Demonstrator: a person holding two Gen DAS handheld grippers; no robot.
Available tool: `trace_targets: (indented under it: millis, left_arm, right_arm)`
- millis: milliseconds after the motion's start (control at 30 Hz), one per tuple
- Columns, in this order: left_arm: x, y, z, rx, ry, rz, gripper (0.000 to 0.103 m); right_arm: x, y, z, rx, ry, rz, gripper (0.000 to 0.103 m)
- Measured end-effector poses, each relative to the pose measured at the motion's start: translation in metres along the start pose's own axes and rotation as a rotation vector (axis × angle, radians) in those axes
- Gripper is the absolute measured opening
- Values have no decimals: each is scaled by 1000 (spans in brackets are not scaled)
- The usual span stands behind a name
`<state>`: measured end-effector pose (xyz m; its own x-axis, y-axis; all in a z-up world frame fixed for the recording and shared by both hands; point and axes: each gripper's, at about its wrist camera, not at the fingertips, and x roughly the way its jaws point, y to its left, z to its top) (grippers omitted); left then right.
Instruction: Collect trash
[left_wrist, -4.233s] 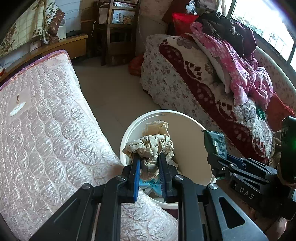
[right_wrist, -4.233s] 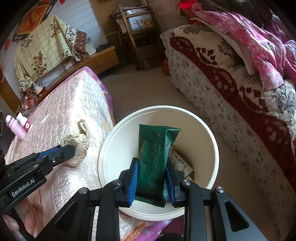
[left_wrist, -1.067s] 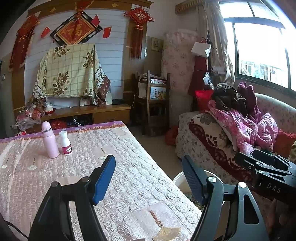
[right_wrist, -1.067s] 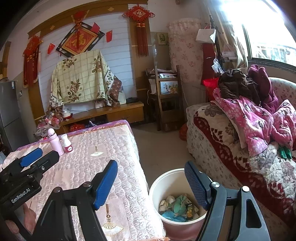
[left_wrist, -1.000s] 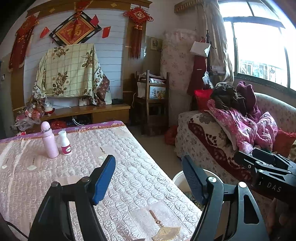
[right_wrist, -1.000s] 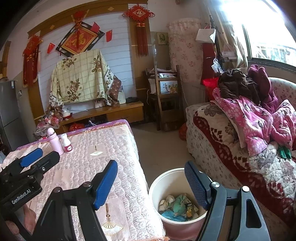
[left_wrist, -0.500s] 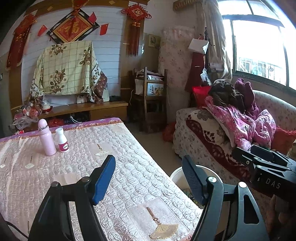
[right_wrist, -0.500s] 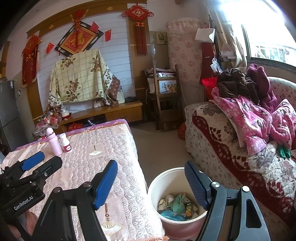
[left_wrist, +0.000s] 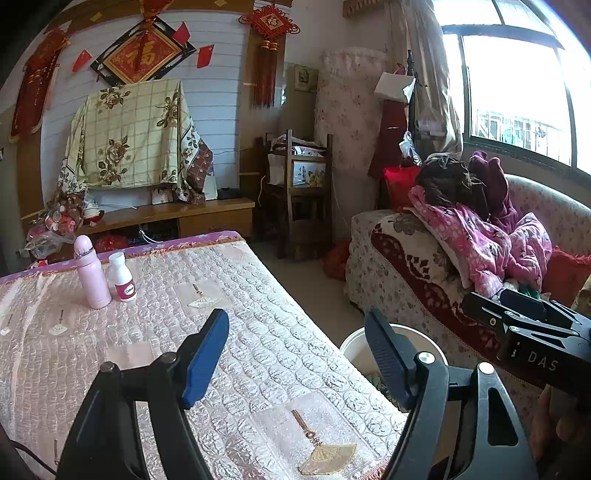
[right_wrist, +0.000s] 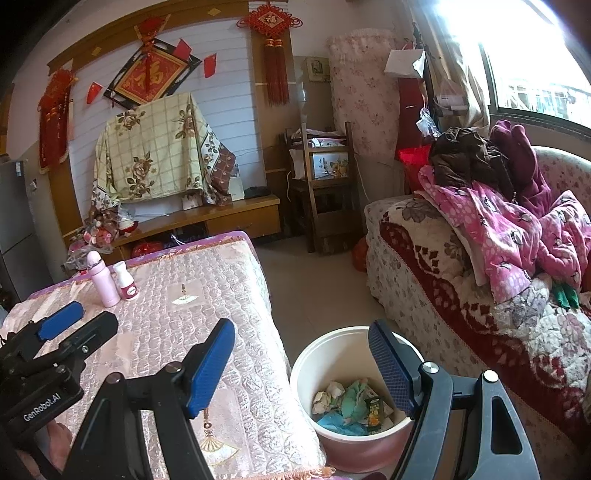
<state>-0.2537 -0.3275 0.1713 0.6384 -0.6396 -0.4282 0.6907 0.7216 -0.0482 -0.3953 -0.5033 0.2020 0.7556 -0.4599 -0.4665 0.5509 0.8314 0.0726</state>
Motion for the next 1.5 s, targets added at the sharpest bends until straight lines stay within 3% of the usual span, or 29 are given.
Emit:
trace_targets:
  millis: [767, 1500]
  left_arm:
    - [21, 0, -9, 3, 53, 26, 78]
    - [26, 4, -12, 48, 37, 25, 78]
  right_arm:
    - [14, -12, -11, 22, 43, -19, 78]
    - [30, -11, -15, 2, 85, -31, 78]
